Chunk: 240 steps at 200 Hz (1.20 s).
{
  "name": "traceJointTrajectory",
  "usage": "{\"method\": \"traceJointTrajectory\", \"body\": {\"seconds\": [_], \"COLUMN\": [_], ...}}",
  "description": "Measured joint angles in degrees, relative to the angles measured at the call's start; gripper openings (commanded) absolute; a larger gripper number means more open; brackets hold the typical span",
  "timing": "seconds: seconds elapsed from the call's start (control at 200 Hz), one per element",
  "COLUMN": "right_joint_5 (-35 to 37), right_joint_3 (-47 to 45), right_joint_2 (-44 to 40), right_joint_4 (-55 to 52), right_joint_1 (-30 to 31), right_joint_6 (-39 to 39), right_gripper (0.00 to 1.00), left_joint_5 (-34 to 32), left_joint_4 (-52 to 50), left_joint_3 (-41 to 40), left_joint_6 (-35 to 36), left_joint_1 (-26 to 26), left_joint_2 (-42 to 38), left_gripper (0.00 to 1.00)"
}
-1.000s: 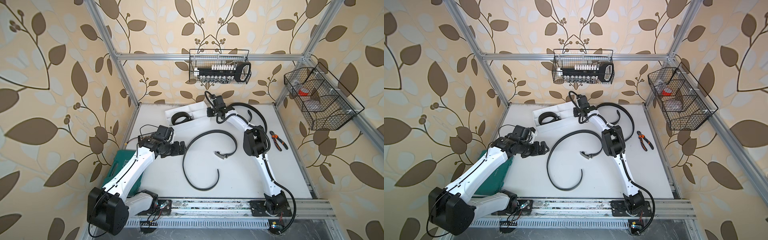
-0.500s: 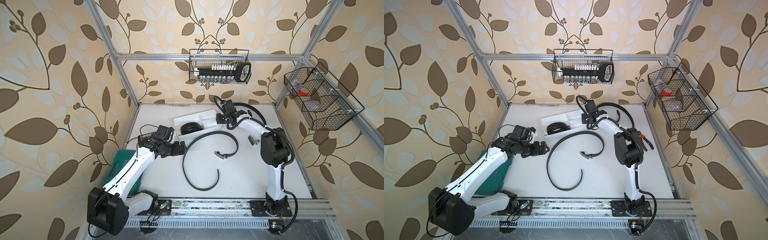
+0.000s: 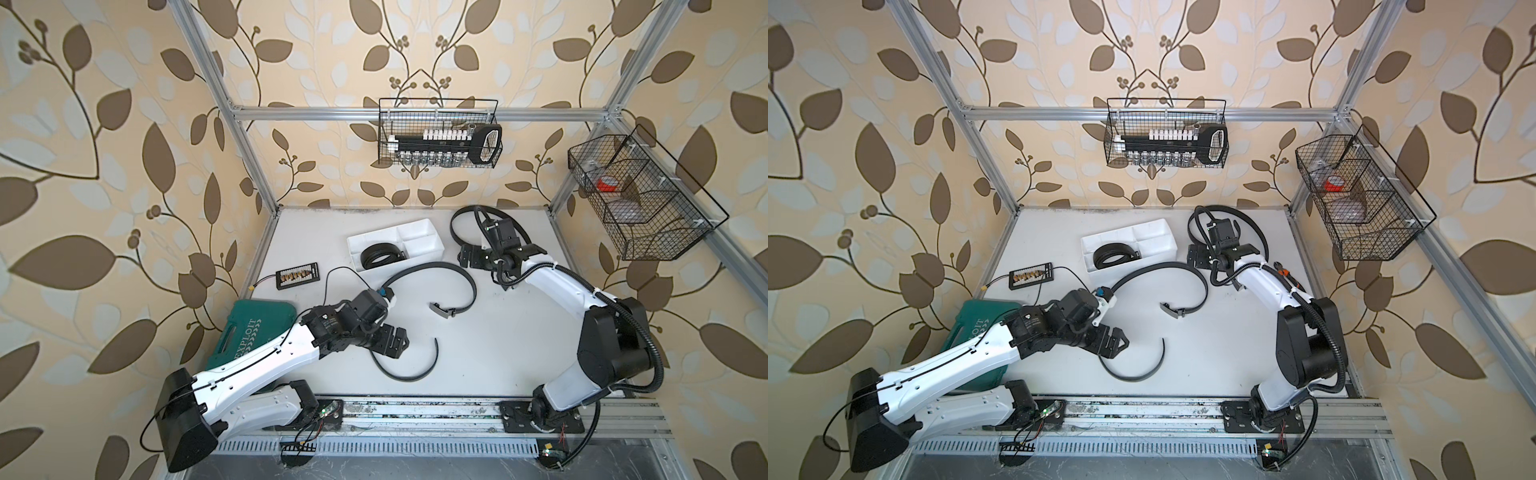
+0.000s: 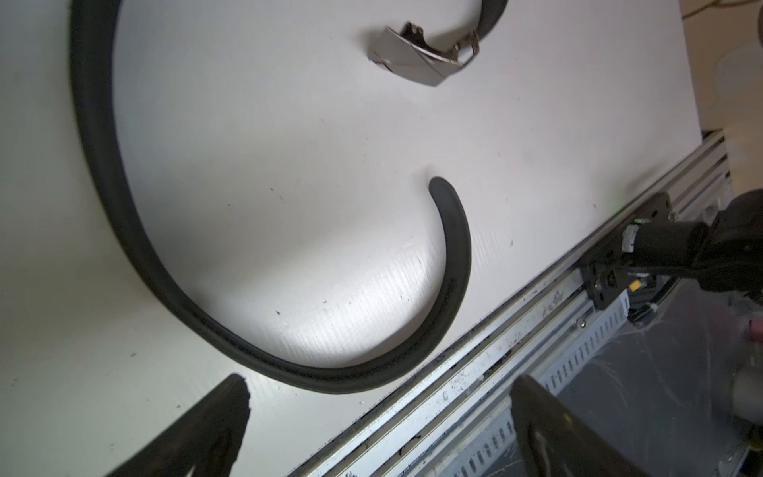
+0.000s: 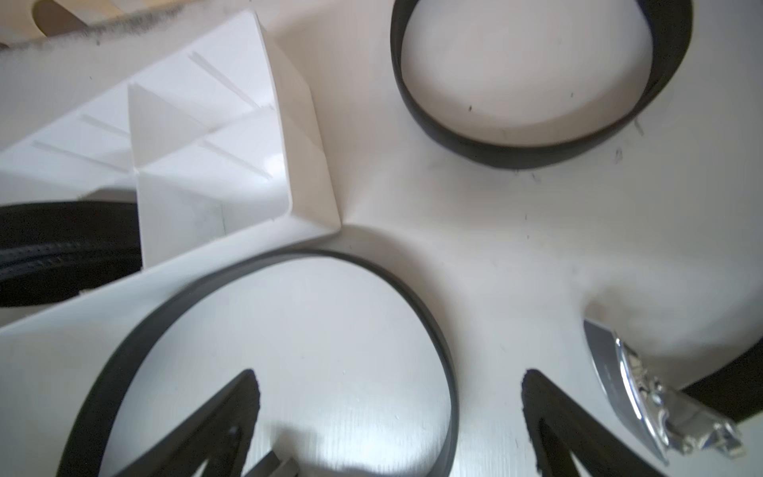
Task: Place the belts into the storage roll
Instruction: Move the container to the center of the board, then roll the belt at the center of the board.
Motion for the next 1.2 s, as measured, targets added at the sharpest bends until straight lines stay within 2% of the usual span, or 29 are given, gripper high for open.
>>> {"method": "traceJointTrajectory", "body": {"seconds": [0.125, 0.27, 0.43, 0.545, 0.58, 0.63, 0.665, 0.7, 0.75, 0.805, 0.945, 1.045, 1.15, 1.2], "right_joint_5": [-0.9, -1.6, -3.1, -3.3, -3.5, -3.9, -4.2, -4.2, -4.6, -5.1, -5.7, -5.9, -5.9, -5.7], "right_joint_3": [-5.4, -8.6, -9.0, -8.1, -7.6, -7.0, -6.7, -6.2, -5.9, -5.9, -7.8, -13.1, -19.3, -21.4], "right_joint_2": [-2.1, -2.3, -1.2, 3.3, 5.2, 7.4, 8.7, 9.2, 9.4, 9.5, 7.7, 2.1, -6.1, -9.2], "right_joint_4": [-1.6, -2.1, -2.4, -2.9, -3.0, -3.2, -3.2, -3.4, -3.2, -3.3, -3.5, -3.9, -5.2, -6.0], "right_joint_1": [0.0, -0.2, -0.5, -0.6, -0.6, -0.6, -0.6, -0.6, -0.6, -0.6, -0.5, 0.5, 3.8, 6.1], "right_joint_6": [0.1, 0.1, 0.0, -0.5, -0.9, -1.3, -1.4, -1.5, -2.1, -1.9, -2.5, -2.3, -1.2, -0.2], "right_gripper": [0.99, 0.99, 0.98, 0.88, 0.81, 0.66, 0.57, 0.53, 0.47, 0.43, 0.36, 0.34, 0.31, 0.27], "left_joint_5": [-3.9, -7.3, -11.6, -14.4, -15.1, -15.9, -16.2, -16.2, -16.2, -15.9, -14.3, -11.7, -8.9, -7.5], "left_joint_4": [1.8, 2.5, 1.8, 0.2, -0.6, -1.6, -2.1, -2.2, -2.1, -1.9, -1.5, -0.9, -0.1, 1.3], "left_joint_3": [1.8, 8.2, 16.0, 17.2, 17.2, 17.2, 17.2, 17.2, 17.1, 16.7, 16.2, 17.4, 22.5, 24.8], "left_joint_6": [-0.4, 0.2, 0.9, 0.2, -0.2, -0.4, -0.8, -1.0, -1.7, -1.5, -2.2, -2.7, -3.9, -4.7], "left_joint_1": [-9.9, -17.0, -20.3, -20.3, -20.0, -19.7, -19.4, -18.8, -17.6, -15.6, -9.2, -4.5, -0.1, 1.4], "left_joint_2": [8.4, 20.7, 34.2, 39.3, 40.1, 40.5, 40.5, 40.4, 40.4, 40.2, 39.6, 39.8, 42.4, 43.9], "left_gripper": [0.99, 0.96, 0.83, 0.70, 0.66, 0.51, 0.47, 0.43, 0.26, 0.17, 0.08, 0.00, 0.00, 0.00]}}
